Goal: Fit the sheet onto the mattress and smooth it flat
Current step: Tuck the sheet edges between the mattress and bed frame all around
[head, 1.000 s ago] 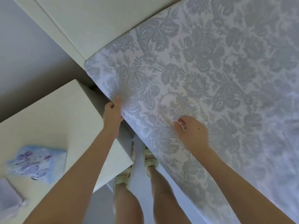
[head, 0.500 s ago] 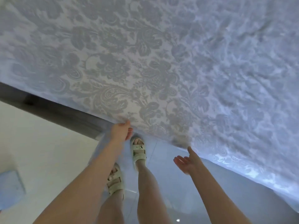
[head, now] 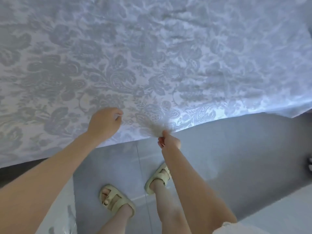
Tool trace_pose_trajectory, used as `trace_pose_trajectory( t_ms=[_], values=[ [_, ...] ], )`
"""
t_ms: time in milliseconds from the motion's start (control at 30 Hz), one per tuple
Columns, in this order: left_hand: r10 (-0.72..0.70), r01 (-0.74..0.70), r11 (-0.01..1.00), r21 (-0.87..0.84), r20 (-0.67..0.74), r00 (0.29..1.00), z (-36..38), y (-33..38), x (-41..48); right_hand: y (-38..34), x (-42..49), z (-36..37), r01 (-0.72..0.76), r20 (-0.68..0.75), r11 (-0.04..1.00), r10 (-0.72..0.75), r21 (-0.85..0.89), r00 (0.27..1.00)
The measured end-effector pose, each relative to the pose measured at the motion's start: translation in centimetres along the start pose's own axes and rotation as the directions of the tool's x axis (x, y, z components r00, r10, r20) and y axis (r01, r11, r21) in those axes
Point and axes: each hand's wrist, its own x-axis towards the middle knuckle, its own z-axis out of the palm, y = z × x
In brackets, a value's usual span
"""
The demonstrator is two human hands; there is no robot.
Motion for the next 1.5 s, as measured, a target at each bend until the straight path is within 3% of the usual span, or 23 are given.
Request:
trace_pose_trajectory(
  t_ms=[133,200,300,367,500,600,667,767,900,1067,1167,1233,1367,1433,1500],
  values=[
    [0.117,-0.127,0.976,0.176,0.068,0.991,1.9,3.6,2.1,0.4,-1.2,-2.9,0.044,0.009,0.997,-0.044,-0.063,0.999],
    [0.132,-0.169,0.954,0.250,0.157,0.979,3.1,4.6,3.2,-0.3,-1.3,-3.4,-0.019,0.083,0.996,0.027,-0.092,0.996],
    [0.022,-0.142,0.909,0.391,0.297,0.955,5.0,5.2,5.0,-1.7,0.2,-4.8,-0.133,0.199,0.987,0.150,-0.095,0.968],
    [-0.049,-0.091,0.890,0.447,0.292,0.955,5.8,5.3,5.7,-2.9,1.8,-6.4,-0.145,0.177,0.983,0.163,-0.112,0.971],
    [-0.038,-0.126,0.840,0.528,0.289,0.957,7.4,7.0,6.8,-6.7,5.0,-9.1,-0.040,0.123,0.992,0.054,-0.118,0.991],
    [-0.045,-0.136,0.811,0.568,0.292,0.955,7.6,8.0,6.6,-8.9,5.3,-9.0,0.133,0.174,0.946,-0.084,-0.295,0.981],
    [-0.045,-0.117,0.841,0.528,0.283,0.958,7.1,8.3,6.0,-9.9,4.5,-8.2,0.265,0.214,0.862,-0.188,-0.432,0.959],
    [-0.048,-0.006,0.963,0.270,0.194,0.980,5.4,8.0,4.4,-10.5,1.8,-6.0,0.412,0.325,0.723,-0.267,-0.554,0.907],
    [-0.258,0.255,0.966,-0.051,-0.055,0.965,1.7,4.8,1.3,-9.7,-3.2,-1.6,0.569,0.497,0.496,-0.283,-0.656,0.820],
    [-0.521,0.473,0.850,-0.232,-0.239,0.819,-4.6,-3.8,-3.9,-6.3,-11.4,6.3,0.798,0.761,0.070,-0.261,-0.599,0.594],
    [-0.714,0.563,0.689,-0.456,-0.293,0.636,-8.4,-10.1,-7.8,-2.8,-16.4,11.8,0.876,0.901,-0.216,-0.153,-0.431,0.405],
    [-0.809,0.539,0.569,-0.621,-0.303,0.504,-10.5,-13.9,-10.3,-0.2,-19.4,15.3,0.894,0.962,-0.359,-0.049,-0.269,0.269],
    [-0.939,0.400,0.305,-0.864,-0.201,0.280,-12.9,-20.6,-14.6,5.1,-25.0,21.5,0.876,0.983,-0.474,0.183,0.088,0.000],
    [-0.972,0.267,0.173,-0.948,-0.121,0.202,-13.6,-23.3,-16.1,7.4,-27.4,24.5,0.830,0.950,-0.504,0.297,0.240,-0.094],
    [-0.987,0.172,0.103,-0.980,-0.079,0.143,-14.3,-25.5,-17.0,9.5,-29.6,27.8,0.776,0.903,-0.508,0.391,0.374,-0.180]
  ],
)
